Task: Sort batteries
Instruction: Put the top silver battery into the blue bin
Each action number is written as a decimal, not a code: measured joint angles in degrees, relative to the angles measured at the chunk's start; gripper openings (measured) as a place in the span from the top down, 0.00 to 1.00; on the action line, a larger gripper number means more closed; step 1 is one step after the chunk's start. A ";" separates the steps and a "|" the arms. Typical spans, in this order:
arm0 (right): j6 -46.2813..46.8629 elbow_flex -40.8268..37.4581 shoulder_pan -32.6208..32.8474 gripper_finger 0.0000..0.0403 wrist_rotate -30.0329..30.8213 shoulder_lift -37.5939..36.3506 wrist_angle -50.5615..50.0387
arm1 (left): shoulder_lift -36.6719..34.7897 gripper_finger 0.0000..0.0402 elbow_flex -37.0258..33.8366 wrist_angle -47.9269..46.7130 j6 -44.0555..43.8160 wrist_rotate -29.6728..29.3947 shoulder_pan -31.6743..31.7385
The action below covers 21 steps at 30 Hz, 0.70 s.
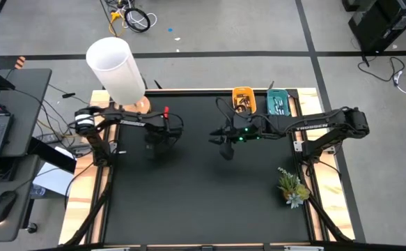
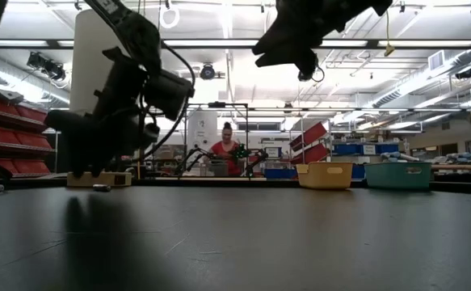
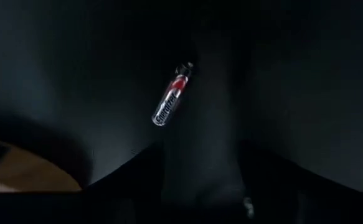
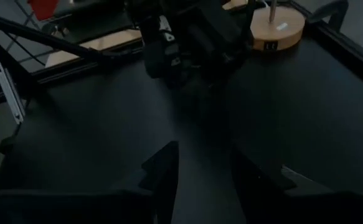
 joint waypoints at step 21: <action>2.46 0.00 1.16 0.63 1.85 0.02 -0.25 | 3.46 0.47 -0.04 8.53 18.51 0.43 0.01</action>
